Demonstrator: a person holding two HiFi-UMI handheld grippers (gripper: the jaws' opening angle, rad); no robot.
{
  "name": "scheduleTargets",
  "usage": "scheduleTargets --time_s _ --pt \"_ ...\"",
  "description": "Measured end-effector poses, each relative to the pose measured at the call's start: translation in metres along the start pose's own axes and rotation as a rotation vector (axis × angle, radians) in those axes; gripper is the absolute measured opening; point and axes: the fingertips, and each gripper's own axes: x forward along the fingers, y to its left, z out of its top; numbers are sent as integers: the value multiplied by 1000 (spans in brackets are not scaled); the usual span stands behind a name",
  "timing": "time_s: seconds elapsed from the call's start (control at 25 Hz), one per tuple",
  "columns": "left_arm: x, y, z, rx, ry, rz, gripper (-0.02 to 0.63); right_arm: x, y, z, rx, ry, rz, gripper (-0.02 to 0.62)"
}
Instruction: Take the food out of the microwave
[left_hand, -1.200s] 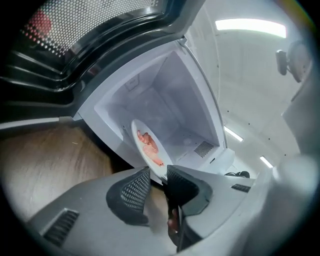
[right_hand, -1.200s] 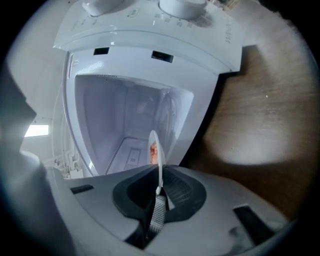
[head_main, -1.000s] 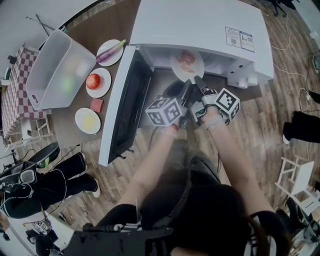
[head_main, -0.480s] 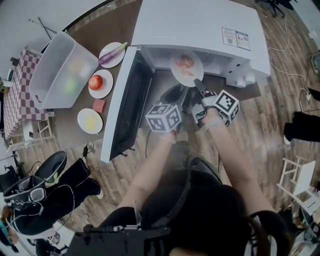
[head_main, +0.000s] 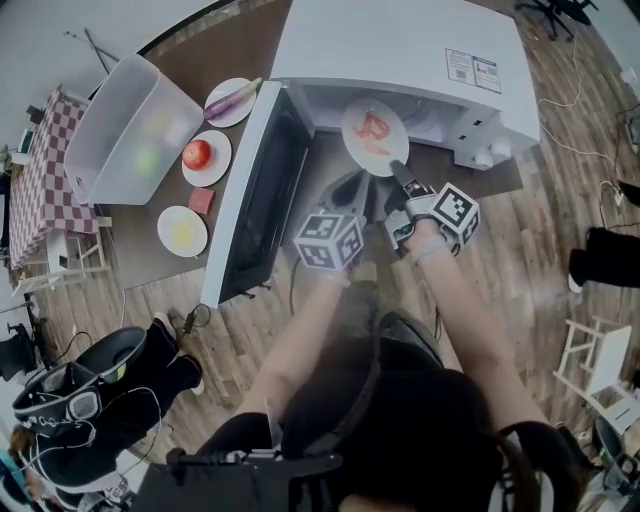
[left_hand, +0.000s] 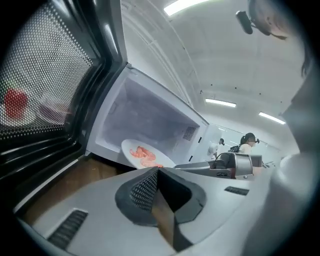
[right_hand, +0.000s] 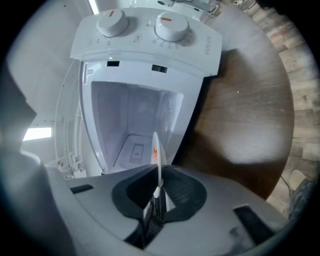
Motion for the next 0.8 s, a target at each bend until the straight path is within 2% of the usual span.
scheduleTargets --time_s 0.8 --pt "-48 -35 -15 31 -20 0 2 -58 -1 -25 35 17 -11 28"
